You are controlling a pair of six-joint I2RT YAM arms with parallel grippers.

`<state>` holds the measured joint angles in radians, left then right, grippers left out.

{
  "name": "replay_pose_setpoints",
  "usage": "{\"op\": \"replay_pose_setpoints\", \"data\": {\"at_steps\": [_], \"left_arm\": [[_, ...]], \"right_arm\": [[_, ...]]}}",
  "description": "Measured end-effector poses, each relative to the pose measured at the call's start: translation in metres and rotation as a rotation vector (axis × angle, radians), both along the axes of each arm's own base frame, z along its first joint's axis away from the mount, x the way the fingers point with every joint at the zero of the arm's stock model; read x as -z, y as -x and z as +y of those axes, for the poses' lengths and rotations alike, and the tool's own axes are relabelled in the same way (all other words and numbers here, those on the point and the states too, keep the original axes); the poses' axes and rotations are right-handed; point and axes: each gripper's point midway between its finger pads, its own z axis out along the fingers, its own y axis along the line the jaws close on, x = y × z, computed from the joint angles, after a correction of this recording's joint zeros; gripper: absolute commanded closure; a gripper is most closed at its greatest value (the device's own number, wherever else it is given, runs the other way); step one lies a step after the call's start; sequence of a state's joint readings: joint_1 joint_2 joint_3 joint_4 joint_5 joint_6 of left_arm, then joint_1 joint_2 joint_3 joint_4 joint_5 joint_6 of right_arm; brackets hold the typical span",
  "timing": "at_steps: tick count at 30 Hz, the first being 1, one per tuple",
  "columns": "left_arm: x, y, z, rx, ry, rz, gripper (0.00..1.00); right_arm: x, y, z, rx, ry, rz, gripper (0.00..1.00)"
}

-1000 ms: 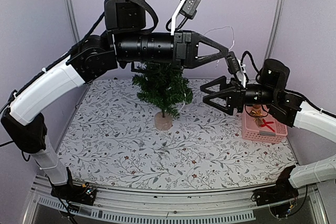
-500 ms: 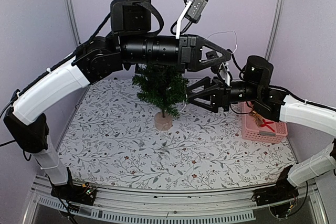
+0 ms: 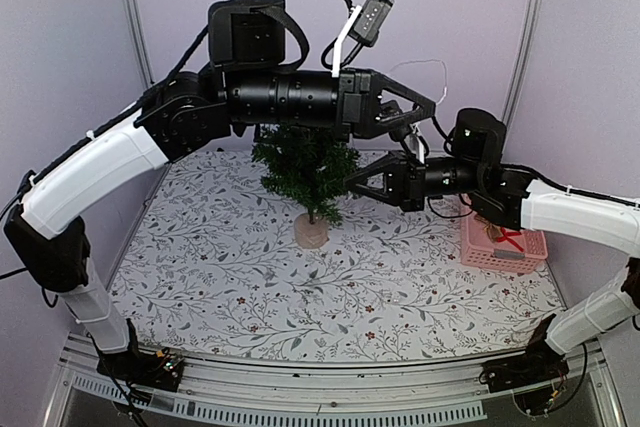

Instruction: Decorate the small christmas tree

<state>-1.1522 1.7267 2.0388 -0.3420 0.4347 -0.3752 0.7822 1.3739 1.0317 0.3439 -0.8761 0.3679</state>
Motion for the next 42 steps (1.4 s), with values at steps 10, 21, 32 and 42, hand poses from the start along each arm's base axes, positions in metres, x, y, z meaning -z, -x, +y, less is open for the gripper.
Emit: {"op": "replay_pose_setpoints", "data": {"at_steps": [10,21,32,42], "left_arm": [[0.010,-0.073,0.096,-0.439,-0.036,0.019,1.00],[0.004,-0.166,0.205,-0.966,0.057,0.088,1.00],[0.065,-0.261,0.234,-1.221,-0.020,0.190,1.00],[0.113,-0.268,0.246,-1.237,-0.138,0.302,1.00]], "right_arm": [[-0.037,-0.062,-0.072,0.357,-0.014,0.001,1.00],[-0.089,-0.126,-0.079,0.591,0.040,-0.047,1.00],[-0.042,-0.218,-0.065,0.792,0.279,0.073,1.00],[0.024,-0.225,-0.063,0.771,0.469,0.179,1.00]]}}
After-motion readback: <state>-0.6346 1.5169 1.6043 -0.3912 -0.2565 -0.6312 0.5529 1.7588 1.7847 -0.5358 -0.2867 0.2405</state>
